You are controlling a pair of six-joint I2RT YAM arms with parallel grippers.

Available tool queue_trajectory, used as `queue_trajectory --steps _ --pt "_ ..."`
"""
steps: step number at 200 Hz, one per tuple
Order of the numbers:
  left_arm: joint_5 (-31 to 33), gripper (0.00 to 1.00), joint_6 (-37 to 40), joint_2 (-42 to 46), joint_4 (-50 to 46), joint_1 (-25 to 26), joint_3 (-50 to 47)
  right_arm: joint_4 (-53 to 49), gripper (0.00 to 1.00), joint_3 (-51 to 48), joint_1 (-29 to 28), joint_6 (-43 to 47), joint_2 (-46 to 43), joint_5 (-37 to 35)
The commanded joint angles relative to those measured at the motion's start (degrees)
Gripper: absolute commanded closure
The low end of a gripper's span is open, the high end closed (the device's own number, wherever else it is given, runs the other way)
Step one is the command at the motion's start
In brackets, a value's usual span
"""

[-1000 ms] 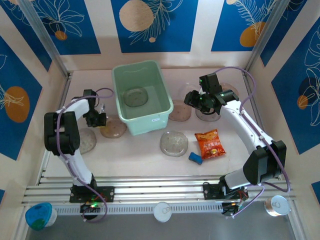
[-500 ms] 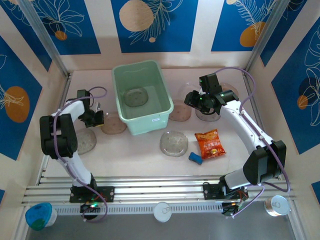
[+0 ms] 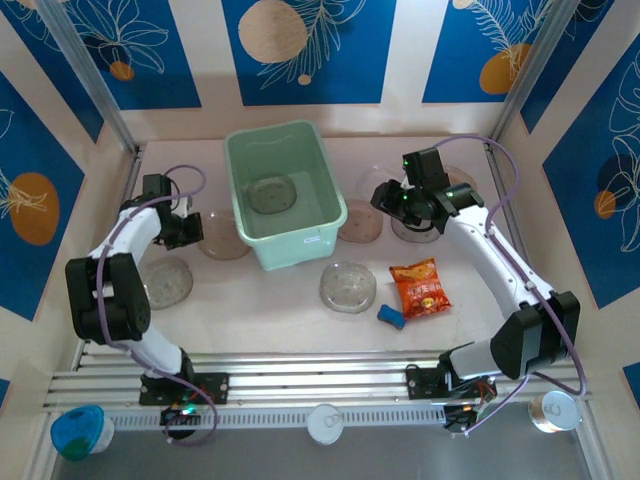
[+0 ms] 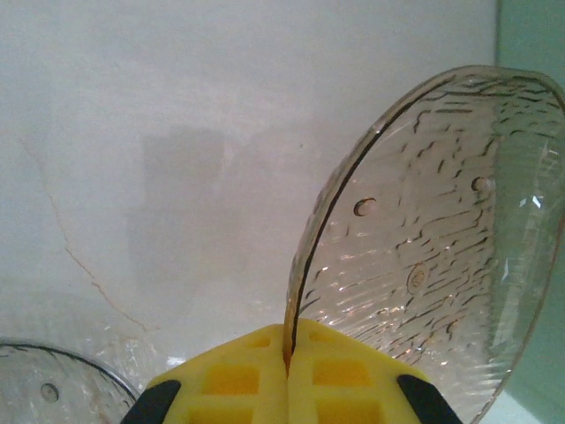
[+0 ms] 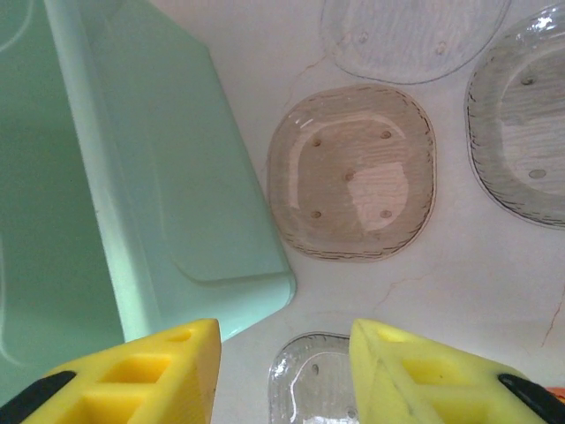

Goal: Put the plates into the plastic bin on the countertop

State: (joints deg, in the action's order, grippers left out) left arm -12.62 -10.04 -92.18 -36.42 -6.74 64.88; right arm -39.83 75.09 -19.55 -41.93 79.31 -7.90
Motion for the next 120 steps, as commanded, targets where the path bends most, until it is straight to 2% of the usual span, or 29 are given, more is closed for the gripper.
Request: queue_trajectory --steps 1,39,80,120 --pt "-0.6 1.00 -2.7 4.4 0.8 -0.8 -0.7 -0.2 0.56 0.1 -0.5 -1.2 -2.4 0.0" --pt "3.5 1.00 -4.2 10.3 0.4 -0.8 0.0 -0.7 0.58 -0.5 -1.4 -2.8 -4.4 -1.2" --pt "8.5 1.00 -2.2 16.0 -2.3 -0.8 4.8 -0.8 0.58 -0.2 -3.1 -4.5 -5.9 -4.1" --pt "9.7 1.00 -3.8 20.3 0.0 -0.8 7.2 1.2 0.58 2.0 -4.1 -6.5 -6.3 -4.1"
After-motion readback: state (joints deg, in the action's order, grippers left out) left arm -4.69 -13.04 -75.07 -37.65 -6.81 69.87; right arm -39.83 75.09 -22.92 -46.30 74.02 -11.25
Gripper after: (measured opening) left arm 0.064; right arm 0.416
